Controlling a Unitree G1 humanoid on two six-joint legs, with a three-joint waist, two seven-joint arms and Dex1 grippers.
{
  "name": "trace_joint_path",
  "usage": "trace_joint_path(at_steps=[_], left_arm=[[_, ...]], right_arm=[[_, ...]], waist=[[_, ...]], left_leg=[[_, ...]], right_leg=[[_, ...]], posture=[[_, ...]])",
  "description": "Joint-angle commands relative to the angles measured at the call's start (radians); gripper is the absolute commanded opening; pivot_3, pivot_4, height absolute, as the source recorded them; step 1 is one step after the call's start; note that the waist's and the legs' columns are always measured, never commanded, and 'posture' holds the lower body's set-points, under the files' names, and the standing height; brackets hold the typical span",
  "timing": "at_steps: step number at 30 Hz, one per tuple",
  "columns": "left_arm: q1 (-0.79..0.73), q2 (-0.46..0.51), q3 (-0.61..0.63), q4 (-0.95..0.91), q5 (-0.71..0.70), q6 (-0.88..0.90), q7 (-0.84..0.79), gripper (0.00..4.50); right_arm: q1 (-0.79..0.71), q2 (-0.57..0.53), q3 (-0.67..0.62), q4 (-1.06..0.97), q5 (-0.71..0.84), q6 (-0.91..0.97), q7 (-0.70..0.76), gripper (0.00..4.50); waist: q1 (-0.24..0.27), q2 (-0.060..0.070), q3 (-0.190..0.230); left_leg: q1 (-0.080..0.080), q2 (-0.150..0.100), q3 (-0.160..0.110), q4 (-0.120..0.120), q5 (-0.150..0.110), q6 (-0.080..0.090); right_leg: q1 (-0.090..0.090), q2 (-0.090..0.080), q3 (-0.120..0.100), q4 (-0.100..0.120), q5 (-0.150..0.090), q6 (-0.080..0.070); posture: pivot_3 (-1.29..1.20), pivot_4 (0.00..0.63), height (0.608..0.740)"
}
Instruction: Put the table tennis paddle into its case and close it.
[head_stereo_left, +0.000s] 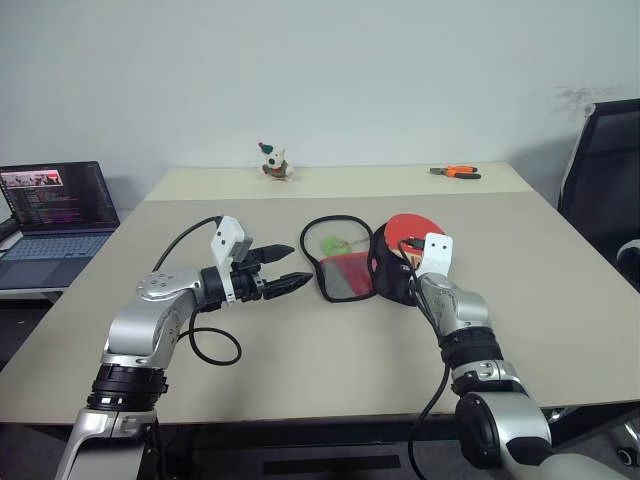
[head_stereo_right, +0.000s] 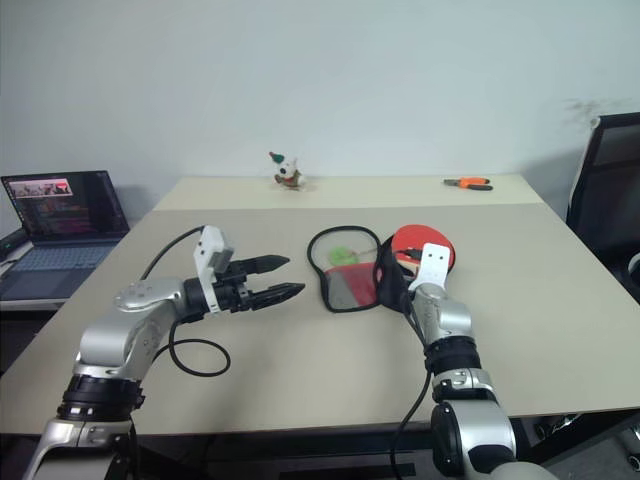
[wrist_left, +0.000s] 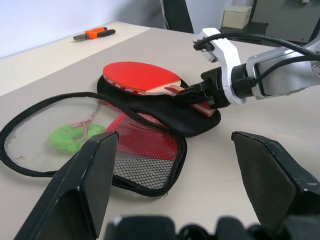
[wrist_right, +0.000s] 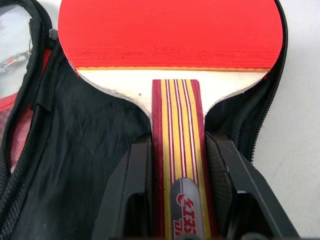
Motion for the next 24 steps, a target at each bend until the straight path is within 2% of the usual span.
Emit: trace_joint_path(at_steps=[1,9,14,18,19,24], left_arm=[[-0.023,0.008,0.024,-0.008,0.002,-0.029,0.008,3.96],[-0.022,0.009,0.024,-0.003,0.004,-0.037,0.008,3.96],[-0.022,0.008,0.023,0.004,0.008,-0.043,0.010,3.96],[-0.027,0.001,0.019,0.014,0.016,-0.052,0.019,3.96],[-0.029,-0.002,0.018,0.017,0.019,-0.055,0.024,3.96],[-0.050,-0.007,-0.004,0.081,0.092,-0.093,0.084,3.96]], right_arm=[[-0.009,0.009,0.013,-0.068,-0.002,0.006,0.002,1.11],[0.021,0.024,0.034,-0.091,-0.011,0.028,0.006,1.11],[0.027,0.029,0.034,-0.098,-0.008,0.027,0.019,2.75],[0.019,0.025,0.039,-0.103,-0.010,0.011,0.033,4.24],[0.017,0.023,0.043,-0.112,-0.012,0.011,0.039,4.44],[0.033,-0.011,0.099,-0.278,0.020,0.092,0.169,4.44]], waist=[[0.000,0.000,0.000],[-0.002,0.000,0.000],[-0.001,0.000,0.000],[-0.001,0.000,0.000],[-0.001,0.000,0.000],[0.000,0.000,0.000]], left_leg=[[0.000,0.000,0.000,0.000,0.000,0.000],[0.000,0.000,0.000,0.000,0.000,0.000],[0.000,0.000,0.000,0.000,0.000,0.000],[0.000,0.000,0.000,0.000,0.000,0.000],[0.000,0.000,0.000,0.000,0.000,0.000],[0.000,0.000,-0.001,0.000,0.000,0.000]], right_leg=[[0.000,0.000,0.000,0.000,0.000,0.000],[0.000,0.000,0.000,0.000,0.000,0.000],[0.000,0.000,0.000,0.000,0.000,0.000],[0.000,0.000,0.000,0.000,0.000,0.000],[0.000,0.000,0.000,0.000,0.000,0.000],[0.000,0.000,0.000,0.000,0.000,0.000]], posture=[[0.00,0.150,0.740],[0.00,0.150,0.740],[0.00,0.150,0.740],[0.00,0.150,0.740],[0.00,0.150,0.740],[0.00,0.150,0.740]])
